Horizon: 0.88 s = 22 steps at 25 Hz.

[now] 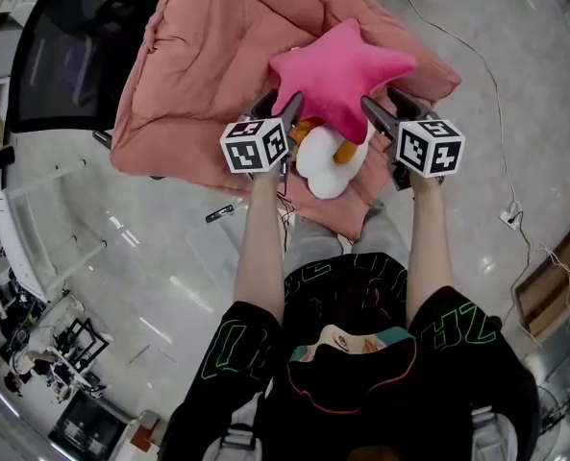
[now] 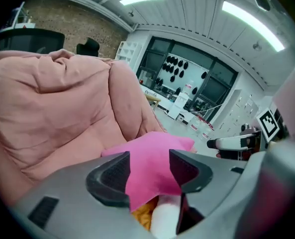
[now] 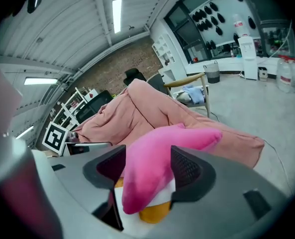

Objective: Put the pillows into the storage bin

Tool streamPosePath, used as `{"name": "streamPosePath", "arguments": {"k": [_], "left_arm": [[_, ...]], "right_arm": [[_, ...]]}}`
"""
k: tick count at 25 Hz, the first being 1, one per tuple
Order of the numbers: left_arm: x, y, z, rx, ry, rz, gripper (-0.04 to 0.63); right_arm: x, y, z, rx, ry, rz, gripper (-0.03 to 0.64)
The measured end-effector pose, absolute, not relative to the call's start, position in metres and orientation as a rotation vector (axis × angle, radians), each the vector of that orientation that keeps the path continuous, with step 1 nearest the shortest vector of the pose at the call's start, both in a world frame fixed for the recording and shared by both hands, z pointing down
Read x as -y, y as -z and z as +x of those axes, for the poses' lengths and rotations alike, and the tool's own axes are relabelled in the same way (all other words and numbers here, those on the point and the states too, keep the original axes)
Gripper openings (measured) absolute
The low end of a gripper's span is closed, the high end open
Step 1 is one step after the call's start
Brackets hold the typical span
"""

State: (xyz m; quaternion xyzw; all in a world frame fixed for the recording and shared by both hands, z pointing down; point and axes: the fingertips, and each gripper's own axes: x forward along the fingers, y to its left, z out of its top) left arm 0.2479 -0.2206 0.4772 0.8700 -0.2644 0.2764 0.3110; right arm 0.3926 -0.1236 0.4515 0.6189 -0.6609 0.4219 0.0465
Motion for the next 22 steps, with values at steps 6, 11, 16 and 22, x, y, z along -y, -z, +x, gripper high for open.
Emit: {"name": "streamPosePath", "arguments": {"k": [6,11,16,22], "left_arm": [[0.234,-0.514,0.259,0.512,-0.716,2.188,0.419],[0.234,-0.55,0.264,0.378,-0.728,2.082,0.502],[0.223,-0.571,0.268,0.242,-0.722,1.99,0.52],[0.224,-0.566,0.272,0.236,-0.718,2.043,0.459]], "right_arm": [[0.137,-0.483,0.39,1.895,-1.432,1.895,0.372],[0.143,-0.513,0.372,1.851,-1.584,1.808,0.442],[0.138,-0.545,0.346,1.771,-1.58,1.673,0.443],[0.141,-0.543,0.349,1.756,-1.494,1.762,0.409]]}}
